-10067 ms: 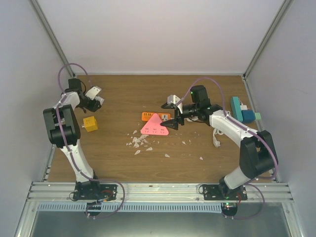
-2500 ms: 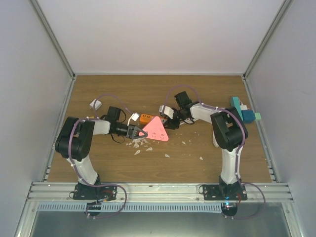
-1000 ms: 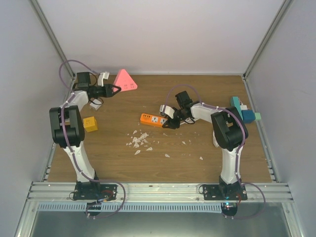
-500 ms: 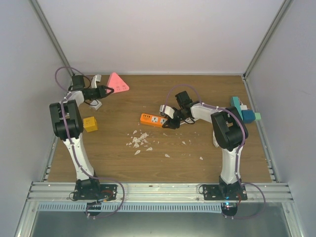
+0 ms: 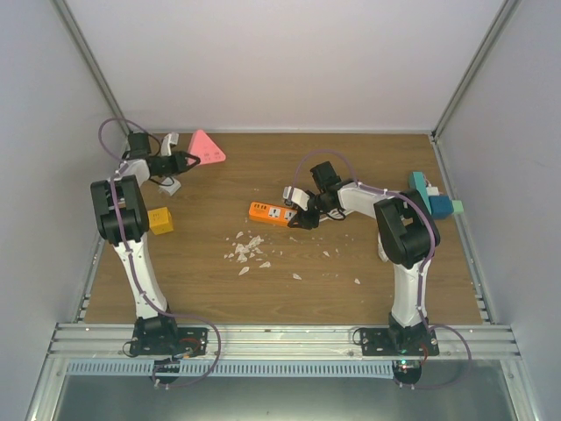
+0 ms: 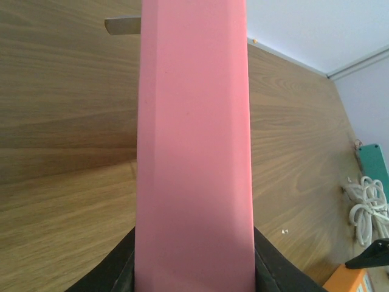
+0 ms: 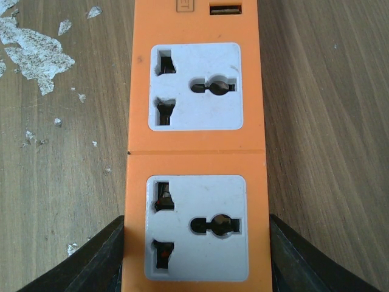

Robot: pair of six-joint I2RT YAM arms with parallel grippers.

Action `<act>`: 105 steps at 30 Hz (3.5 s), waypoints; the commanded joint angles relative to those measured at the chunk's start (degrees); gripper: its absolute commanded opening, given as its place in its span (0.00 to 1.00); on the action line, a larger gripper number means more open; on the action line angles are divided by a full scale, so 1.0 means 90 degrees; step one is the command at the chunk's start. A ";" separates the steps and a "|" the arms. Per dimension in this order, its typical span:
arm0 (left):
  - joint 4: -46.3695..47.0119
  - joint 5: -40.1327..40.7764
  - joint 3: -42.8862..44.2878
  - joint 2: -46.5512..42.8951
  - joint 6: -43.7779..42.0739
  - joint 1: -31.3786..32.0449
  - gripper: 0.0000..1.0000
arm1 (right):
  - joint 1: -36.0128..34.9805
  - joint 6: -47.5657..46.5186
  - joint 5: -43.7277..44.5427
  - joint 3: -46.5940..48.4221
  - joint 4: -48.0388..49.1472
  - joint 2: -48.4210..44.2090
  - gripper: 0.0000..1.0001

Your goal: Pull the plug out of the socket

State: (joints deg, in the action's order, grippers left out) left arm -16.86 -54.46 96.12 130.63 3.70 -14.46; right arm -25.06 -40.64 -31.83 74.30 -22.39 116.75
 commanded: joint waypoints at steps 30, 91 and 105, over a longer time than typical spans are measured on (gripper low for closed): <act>-0.0477 0.1347 0.0254 -0.0611 -0.0773 -0.0083 0.80 | -0.0031 -0.0107 0.0708 -0.0045 -0.0395 0.0382 0.11; -0.0522 0.2426 -0.3131 -0.2699 -0.5132 0.3258 0.84 | 0.1636 -0.2242 0.2164 0.0454 -0.2011 -0.0426 0.75; 0.0760 0.4085 -0.3025 -0.2156 -0.4259 0.3822 0.78 | 0.2080 -0.2084 0.2495 0.0942 -0.1486 0.0073 0.50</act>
State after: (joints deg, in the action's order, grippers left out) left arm -15.51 -23.00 65.60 107.96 -38.37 19.46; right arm -8.32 -59.57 -11.66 79.96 -37.67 114.89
